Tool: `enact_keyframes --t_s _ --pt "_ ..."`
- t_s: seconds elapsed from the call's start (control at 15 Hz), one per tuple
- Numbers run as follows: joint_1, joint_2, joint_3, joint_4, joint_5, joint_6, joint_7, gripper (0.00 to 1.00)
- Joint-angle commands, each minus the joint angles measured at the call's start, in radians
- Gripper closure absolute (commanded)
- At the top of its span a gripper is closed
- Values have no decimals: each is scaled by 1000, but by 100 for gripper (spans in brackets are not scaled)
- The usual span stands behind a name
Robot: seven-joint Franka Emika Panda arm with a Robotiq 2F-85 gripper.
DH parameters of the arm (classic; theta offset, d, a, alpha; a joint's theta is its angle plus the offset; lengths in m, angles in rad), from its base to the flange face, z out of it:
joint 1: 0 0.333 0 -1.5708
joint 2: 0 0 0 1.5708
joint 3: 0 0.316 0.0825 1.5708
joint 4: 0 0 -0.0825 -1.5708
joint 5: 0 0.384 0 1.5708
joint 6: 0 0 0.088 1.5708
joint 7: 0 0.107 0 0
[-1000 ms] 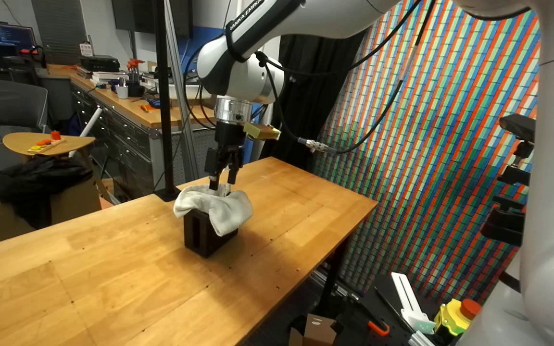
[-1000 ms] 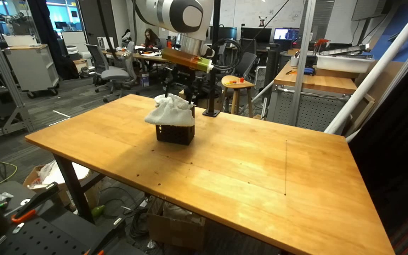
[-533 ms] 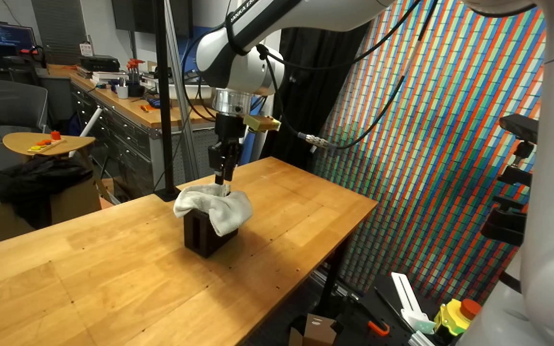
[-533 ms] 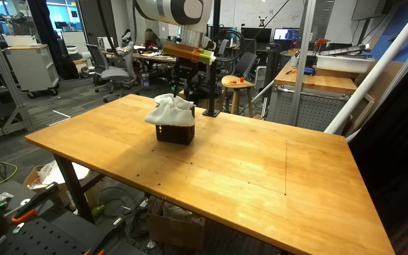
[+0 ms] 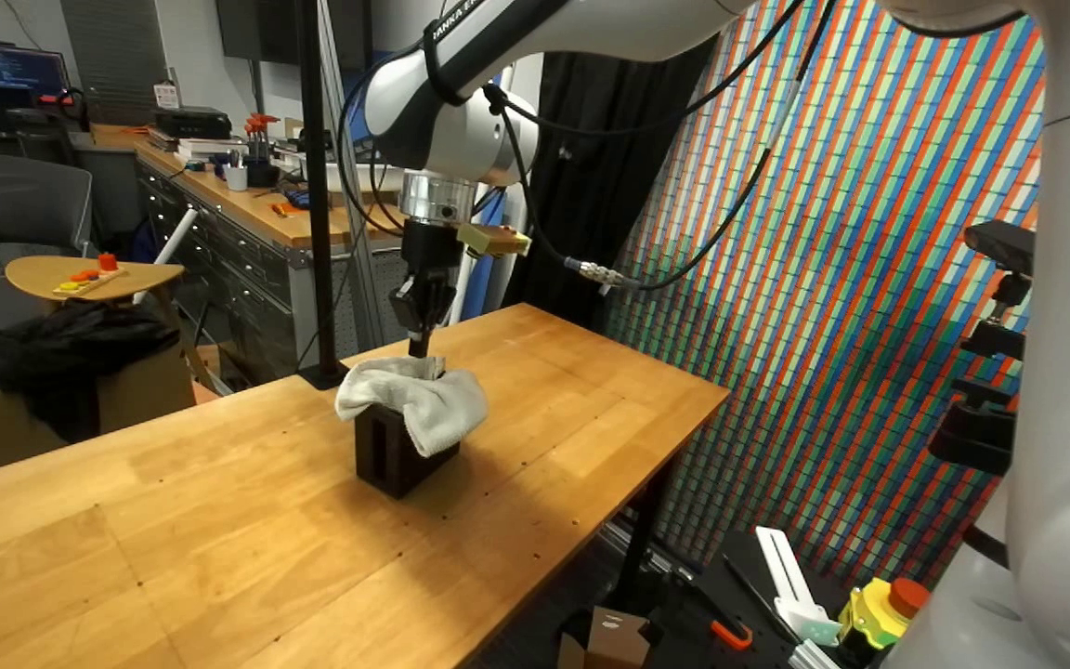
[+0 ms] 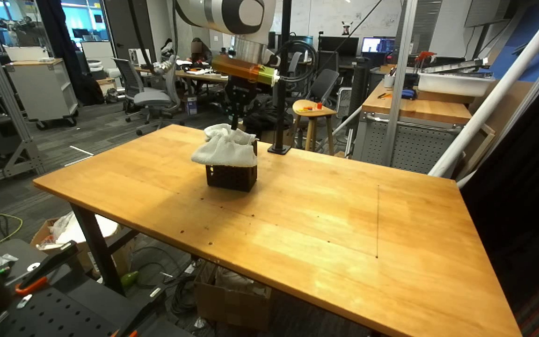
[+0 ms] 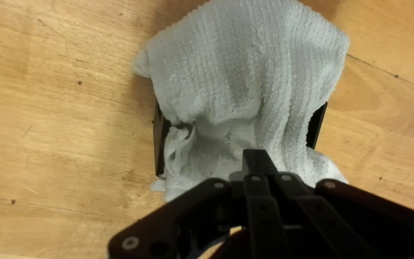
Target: Put the white towel in the black object
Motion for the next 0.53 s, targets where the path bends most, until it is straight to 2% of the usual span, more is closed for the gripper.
enact_keyframes --t_s 0.0,0.47 --pt "6 27 18 27 52 8 5 98" --pt "0 73 43 7 111 29 -10 98"
